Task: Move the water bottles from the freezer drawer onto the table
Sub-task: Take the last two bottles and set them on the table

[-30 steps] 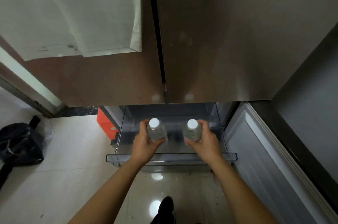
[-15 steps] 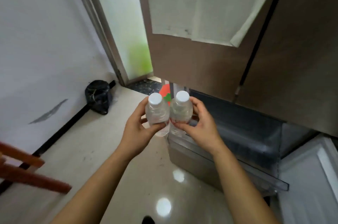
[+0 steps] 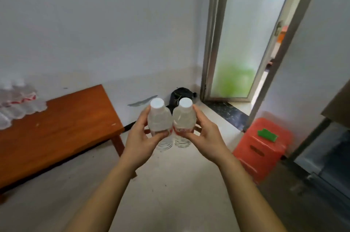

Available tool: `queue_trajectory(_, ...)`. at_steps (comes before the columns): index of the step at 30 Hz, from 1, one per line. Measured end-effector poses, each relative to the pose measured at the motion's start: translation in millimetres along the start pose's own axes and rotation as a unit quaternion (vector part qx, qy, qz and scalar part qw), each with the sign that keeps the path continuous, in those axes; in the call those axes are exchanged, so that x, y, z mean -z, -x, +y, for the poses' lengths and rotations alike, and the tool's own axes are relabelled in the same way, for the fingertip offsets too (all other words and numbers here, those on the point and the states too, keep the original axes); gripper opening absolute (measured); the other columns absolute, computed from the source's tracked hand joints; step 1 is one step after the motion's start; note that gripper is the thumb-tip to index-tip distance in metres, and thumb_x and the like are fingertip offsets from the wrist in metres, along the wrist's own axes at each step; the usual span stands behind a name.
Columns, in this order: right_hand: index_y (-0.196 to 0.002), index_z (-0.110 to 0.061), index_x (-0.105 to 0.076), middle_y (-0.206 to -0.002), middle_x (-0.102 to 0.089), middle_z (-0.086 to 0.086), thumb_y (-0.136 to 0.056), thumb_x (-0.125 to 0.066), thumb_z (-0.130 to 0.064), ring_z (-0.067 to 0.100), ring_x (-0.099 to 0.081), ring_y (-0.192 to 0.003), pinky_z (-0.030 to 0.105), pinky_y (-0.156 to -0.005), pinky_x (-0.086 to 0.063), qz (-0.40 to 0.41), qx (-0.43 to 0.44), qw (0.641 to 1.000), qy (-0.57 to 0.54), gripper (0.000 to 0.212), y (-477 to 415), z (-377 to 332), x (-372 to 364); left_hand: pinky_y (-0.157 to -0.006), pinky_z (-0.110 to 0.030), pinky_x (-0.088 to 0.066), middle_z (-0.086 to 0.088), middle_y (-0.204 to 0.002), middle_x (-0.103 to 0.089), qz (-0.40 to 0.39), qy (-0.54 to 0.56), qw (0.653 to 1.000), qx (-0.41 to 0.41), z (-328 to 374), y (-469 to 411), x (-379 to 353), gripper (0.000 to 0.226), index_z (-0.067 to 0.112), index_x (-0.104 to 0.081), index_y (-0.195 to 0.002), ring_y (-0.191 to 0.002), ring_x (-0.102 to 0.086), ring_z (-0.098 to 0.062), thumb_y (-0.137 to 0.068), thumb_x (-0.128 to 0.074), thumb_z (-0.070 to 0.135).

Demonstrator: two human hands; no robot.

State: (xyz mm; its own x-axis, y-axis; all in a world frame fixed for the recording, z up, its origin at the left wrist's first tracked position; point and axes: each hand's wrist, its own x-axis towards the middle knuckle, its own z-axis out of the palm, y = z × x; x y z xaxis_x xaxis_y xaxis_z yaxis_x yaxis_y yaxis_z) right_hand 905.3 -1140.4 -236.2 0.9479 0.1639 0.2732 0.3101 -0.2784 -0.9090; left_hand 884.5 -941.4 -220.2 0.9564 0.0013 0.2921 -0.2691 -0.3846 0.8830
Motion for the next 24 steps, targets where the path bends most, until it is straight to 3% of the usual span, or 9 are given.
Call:
queue_trajectory(3, -0.131, -0.063, -0.036, -0.128, -0.055, -0.033, -0.084, -0.079, -0.022, -0.003, -0.053, -0.123, 0.025, -0.102, -0.047, -0.057, 0.037, 0.998, 0.01, 0.076, -44, -22, -83, -0.093, -0.018, -0.046, 0.029, -0.125, -0.054, 0.064, 0.001, 0.998, 0.023, -33, -8, 88, 0.078, 0.047, -0.041, -0.135, -0.115, -0.052, 0.01, -0.077, -0.083, 0.016)
queue_trajectory(6, -0.14, -0.05, -0.039, -0.128, -0.056, -0.032, -0.083, -0.081, -0.022, -0.004, -0.054, -0.122, 0.026, -0.102, -0.048, -0.102, 0.045, 0.994, 0.0, 0.076, -79, -32, -147, -0.097, -0.027, -0.049, 0.015, -0.13, -0.058, 0.101, 0.006, 0.994, 0.051, -61, -15, 160, 0.08, 0.036, -0.043, -0.141, -0.121, -0.055, -0.004, -0.077, -0.083, 0.012)
queue_trajectory(11, -0.143, -0.046, -0.036, -0.137, -0.054, -0.022, -0.084, -0.08, -0.025, 0.001, -0.052, -0.126, 0.036, -0.108, -0.047, -0.163, 0.058, 0.985, -0.011, 0.076, -138, -35, -247, -0.091, -0.022, -0.053, 0.015, -0.124, -0.062, 0.157, -0.004, 0.984, 0.079, -107, -28, 242, 0.077, 0.031, -0.045, -0.141, -0.116, -0.059, -0.002, -0.077, -0.082, 0.008)
queue_trajectory(16, -0.15, -0.039, -0.033, -0.143, -0.051, -0.017, -0.083, -0.08, -0.031, 0.007, -0.05, -0.132, 0.043, -0.108, -0.047, -0.218, 0.075, 0.972, -0.034, 0.082, -209, -20, -340, -0.097, -0.032, -0.053, 0.013, -0.127, -0.062, 0.201, -0.021, 0.975, 0.097, -163, -65, 296, 0.079, 0.032, -0.045, -0.142, -0.119, -0.059, -0.007, -0.077, -0.083, 0.008)
queue_trajectory(21, -0.151, -0.039, -0.03, -0.144, -0.049, -0.021, -0.084, -0.079, -0.031, 0.002, -0.048, -0.132, 0.038, -0.107, -0.048, -0.25, 0.095, 0.963, -0.048, 0.083, -301, -8, -421, -0.102, -0.045, -0.051, 0.013, -0.132, -0.06, 0.236, -0.039, 0.965, 0.107, -217, -133, 355, 0.08, 0.038, -0.044, -0.14, -0.125, -0.057, -0.012, -0.077, -0.084, 0.01)
queue_trajectory(24, -0.152, -0.037, -0.03, -0.145, -0.049, -0.019, -0.083, -0.078, -0.03, 0.005, -0.048, -0.133, 0.039, -0.107, -0.048, -0.274, 0.097, 0.955, -0.058, 0.084, -355, -7, -463, -0.103, -0.046, -0.05, 0.014, -0.133, -0.06, 0.251, -0.048, 0.959, 0.121, -240, -173, 390, 0.082, 0.045, -0.044, -0.139, -0.126, -0.057, -0.013, -0.077, -0.083, 0.009)
